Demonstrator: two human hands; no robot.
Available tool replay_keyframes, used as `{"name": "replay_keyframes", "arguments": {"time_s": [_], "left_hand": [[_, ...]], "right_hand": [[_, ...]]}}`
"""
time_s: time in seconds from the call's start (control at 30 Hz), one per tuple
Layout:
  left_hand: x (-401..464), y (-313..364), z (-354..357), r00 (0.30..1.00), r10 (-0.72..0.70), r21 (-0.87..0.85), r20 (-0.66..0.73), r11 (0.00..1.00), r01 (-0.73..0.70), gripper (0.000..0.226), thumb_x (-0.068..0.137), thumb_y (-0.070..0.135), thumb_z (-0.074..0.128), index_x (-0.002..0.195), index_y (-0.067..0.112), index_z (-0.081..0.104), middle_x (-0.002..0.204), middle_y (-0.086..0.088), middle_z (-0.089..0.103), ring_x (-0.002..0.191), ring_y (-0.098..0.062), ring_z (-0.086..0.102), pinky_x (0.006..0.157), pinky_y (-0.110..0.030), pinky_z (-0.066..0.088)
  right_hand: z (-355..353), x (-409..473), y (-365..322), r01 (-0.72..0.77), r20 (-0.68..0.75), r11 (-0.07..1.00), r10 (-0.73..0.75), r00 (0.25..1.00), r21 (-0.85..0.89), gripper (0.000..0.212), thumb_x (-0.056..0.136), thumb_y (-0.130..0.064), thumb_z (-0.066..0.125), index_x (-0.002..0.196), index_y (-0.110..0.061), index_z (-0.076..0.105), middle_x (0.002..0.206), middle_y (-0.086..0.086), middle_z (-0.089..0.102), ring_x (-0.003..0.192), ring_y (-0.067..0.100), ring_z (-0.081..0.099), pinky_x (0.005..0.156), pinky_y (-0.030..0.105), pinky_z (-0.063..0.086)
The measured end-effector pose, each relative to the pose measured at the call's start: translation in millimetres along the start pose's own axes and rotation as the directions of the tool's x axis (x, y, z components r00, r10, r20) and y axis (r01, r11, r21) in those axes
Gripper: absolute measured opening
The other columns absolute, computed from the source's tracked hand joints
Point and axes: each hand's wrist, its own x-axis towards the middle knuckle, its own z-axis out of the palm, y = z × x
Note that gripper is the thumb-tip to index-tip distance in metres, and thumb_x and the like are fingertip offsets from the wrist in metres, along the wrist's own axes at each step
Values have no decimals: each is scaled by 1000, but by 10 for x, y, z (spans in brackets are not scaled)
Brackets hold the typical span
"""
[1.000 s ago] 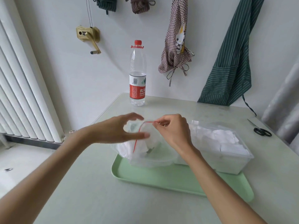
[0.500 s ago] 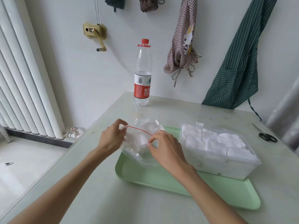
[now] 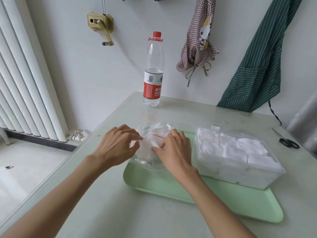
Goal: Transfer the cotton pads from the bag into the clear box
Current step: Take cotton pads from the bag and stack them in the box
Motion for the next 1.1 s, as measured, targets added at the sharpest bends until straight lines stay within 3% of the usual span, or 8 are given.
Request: {"name": "replay_keyframes", "arguments": {"time_s": [0.1, 0.2, 0.37, 0.5, 0.73, 0.87, 0.97, 1.1], "left_hand": [[-17, -9, 14, 933, -124, -121, 337, 977, 174, 82, 64, 77, 19, 133, 43, 46, 138, 21, 44, 125, -9, 39, 96, -31, 34], [4, 19, -1, 893, -167, -126, 418, 963, 239, 93, 53, 84, 37, 137, 45, 39, 142, 20, 39, 126, -11, 36, 98, -31, 32], [177, 107, -6, 867, -296, -161, 401, 909, 385, 71, 63, 55, 78, 125, 41, 48, 128, 15, 53, 118, -15, 40, 98, -31, 35], [262, 166, 46, 866, -358, -158, 348, 888, 431, 69, 57, 55, 81, 118, 38, 53, 120, 14, 56, 109, -14, 41, 92, -30, 35], [346, 115, 18, 843, -308, -150, 442, 901, 408, 71, 62, 51, 80, 124, 32, 50, 122, 10, 54, 106, -12, 39, 90, -28, 35], [383, 105, -262, 804, -290, -340, 519, 793, 506, 62, 70, 35, 80, 124, 30, 51, 121, 8, 53, 105, -13, 52, 89, -27, 42], [402, 194, -540, 871, -381, -507, 311, 709, 491, 29, 81, 43, 66, 106, 29, 64, 105, 12, 63, 96, -11, 61, 76, -23, 44], [483, 549, -716, 862, -340, -690, 376, 518, 506, 51, 89, 58, 37, 93, 21, 72, 88, 10, 74, 84, -3, 69, 65, -22, 46]], "right_hand": [[0, 4, -10, 20, -20, 999, -19, 1000, 44, 26, 87, -44, 58, 93, -24, 73, 113, -1, 53, 111, 21, 43, 95, 31, 32], [-19, 3, -21, 66, -48, 995, -63, 997, 68, 16, 85, -38, 64, 89, -26, 74, 107, -2, 54, 108, 21, 43, 92, 29, 31], [-136, -21, 41, 113, -113, 984, -98, 989, 137, 12, 81, -39, 68, 81, -29, 75, 89, -6, 48, 99, 19, 42, 83, 28, 30], [-183, -64, 128, 111, -99, 967, -91, 991, 230, 10, 79, -37, 72, 77, -27, 75, 71, -14, 31, 93, 15, 44, 79, 25, 28], [-409, -43, 261, 91, -206, 905, -4, 978, 416, 13, 79, -27, 74, 68, -21, 69, 78, -10, 57, 64, 8, 54, 64, 26, 40], [-659, -30, 409, -31, -119, 687, 170, 978, 726, 9, 75, -27, 77, 70, -21, 73, 64, -4, 70, 56, 4, 62, 59, 18, 48], [-777, -16, 492, -140, 57, 429, 200, 978, 892, 10, 76, -24, 77, 76, -15, 75, 62, -1, 70, 58, 7, 63, 53, 13, 46], [-795, 7, 507, -160, 99, 321, 198, 975, 933, 10, 75, -22, 77, 77, -12, 75, 62, -3, 68, 55, 3, 60, 51, 12, 44]]}}
